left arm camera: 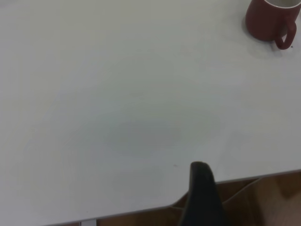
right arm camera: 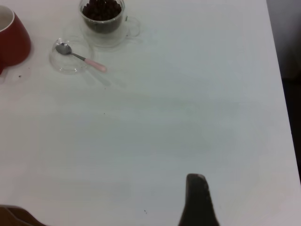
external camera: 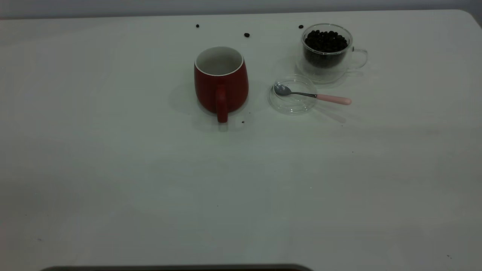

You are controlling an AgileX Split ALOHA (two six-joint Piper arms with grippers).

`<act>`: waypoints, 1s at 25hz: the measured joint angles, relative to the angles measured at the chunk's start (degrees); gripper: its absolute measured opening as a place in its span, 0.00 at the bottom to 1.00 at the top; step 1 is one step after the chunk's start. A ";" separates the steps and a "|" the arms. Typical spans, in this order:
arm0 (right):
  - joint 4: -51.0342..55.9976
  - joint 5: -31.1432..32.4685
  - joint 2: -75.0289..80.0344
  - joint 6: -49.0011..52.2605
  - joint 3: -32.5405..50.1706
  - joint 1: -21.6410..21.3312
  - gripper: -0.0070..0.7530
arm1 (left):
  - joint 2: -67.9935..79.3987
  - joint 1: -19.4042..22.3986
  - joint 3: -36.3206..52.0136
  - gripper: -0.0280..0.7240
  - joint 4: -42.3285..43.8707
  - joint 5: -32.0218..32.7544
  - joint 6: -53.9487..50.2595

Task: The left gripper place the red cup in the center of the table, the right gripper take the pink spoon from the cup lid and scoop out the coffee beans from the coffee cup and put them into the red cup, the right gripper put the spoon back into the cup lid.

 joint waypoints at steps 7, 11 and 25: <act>-0.73 0.00 0.00 0.44 0.00 0.00 0.77 | 0.00 0.00 0.00 0.82 0.00 0.00 0.00; -3.24 0.00 0.00 2.77 0.00 0.00 0.77 | 0.00 0.00 0.00 0.82 0.00 0.00 0.00; -4.54 0.00 0.00 3.39 0.00 0.00 0.77 | 0.00 0.00 0.00 0.82 0.00 0.00 0.00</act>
